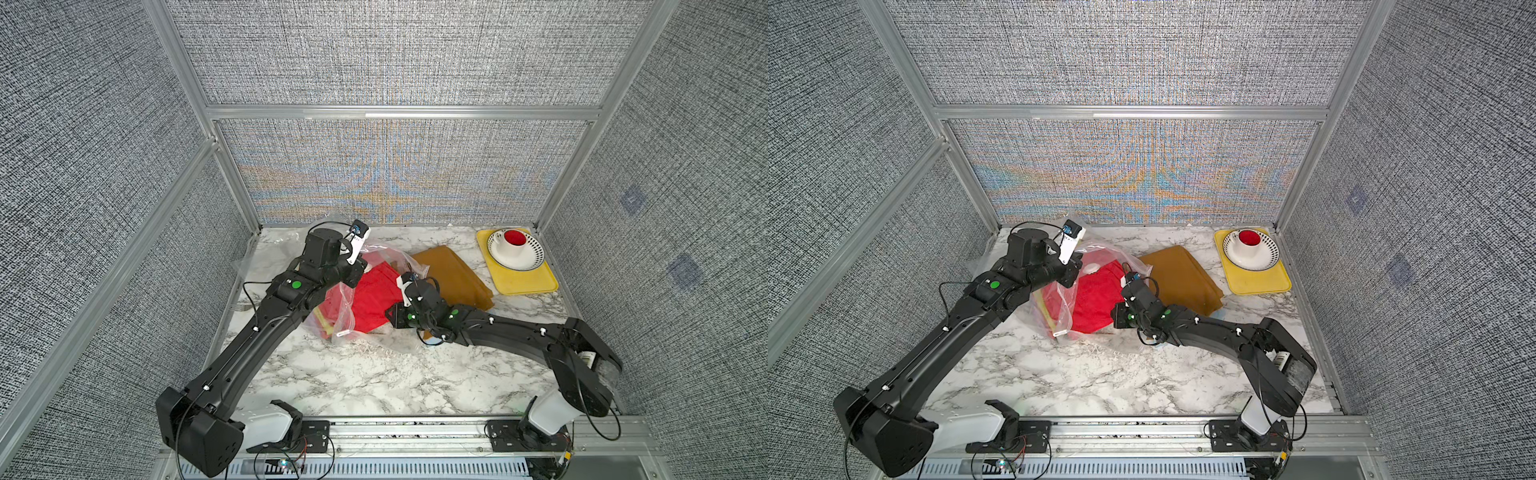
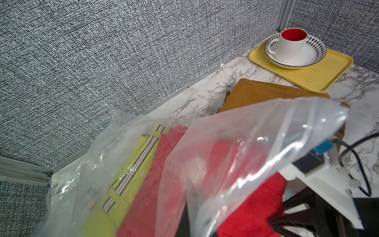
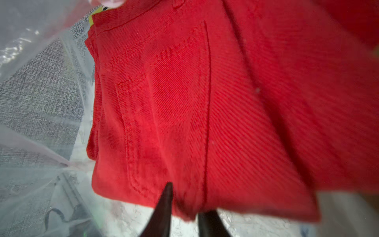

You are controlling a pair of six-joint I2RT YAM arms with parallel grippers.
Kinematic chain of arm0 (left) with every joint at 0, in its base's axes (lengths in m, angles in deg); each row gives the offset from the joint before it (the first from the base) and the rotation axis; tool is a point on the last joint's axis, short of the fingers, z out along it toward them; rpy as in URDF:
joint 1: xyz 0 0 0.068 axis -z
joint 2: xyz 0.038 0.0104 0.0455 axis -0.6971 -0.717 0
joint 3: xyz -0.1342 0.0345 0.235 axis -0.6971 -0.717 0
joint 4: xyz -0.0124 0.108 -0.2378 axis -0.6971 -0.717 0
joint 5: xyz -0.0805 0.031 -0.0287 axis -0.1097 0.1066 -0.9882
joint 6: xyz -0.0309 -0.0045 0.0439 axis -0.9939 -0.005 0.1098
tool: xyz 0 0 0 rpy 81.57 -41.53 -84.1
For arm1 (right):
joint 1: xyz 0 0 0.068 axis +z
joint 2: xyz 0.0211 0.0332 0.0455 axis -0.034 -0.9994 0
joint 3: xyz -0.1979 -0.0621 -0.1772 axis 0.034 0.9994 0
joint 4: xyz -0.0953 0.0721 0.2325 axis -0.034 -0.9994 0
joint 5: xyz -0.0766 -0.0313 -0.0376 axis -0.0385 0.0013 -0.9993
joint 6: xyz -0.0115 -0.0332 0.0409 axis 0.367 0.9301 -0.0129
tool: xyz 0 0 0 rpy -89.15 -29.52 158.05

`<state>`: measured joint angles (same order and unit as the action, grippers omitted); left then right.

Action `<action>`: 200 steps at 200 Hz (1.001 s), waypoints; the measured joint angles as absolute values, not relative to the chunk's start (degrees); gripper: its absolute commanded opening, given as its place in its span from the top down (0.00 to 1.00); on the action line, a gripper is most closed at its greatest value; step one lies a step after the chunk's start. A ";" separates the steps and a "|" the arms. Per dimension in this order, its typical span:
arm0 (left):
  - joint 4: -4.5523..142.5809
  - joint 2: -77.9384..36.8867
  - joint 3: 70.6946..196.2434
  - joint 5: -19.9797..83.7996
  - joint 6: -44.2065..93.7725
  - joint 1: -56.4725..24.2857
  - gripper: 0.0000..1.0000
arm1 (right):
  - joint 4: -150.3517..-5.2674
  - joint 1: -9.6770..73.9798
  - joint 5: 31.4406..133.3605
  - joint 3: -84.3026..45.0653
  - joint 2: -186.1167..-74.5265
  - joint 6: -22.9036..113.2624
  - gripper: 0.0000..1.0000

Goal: Take the trousers out of the vacuum bag
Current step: Take out the trousers from the vacuum bag.

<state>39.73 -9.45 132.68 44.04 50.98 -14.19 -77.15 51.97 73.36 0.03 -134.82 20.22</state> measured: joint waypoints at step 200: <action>39.71 -8.89 132.83 43.54 51.17 -14.19 1.00 | -46.84 54.31 75.83 6.35 -143.61 7.45 0.02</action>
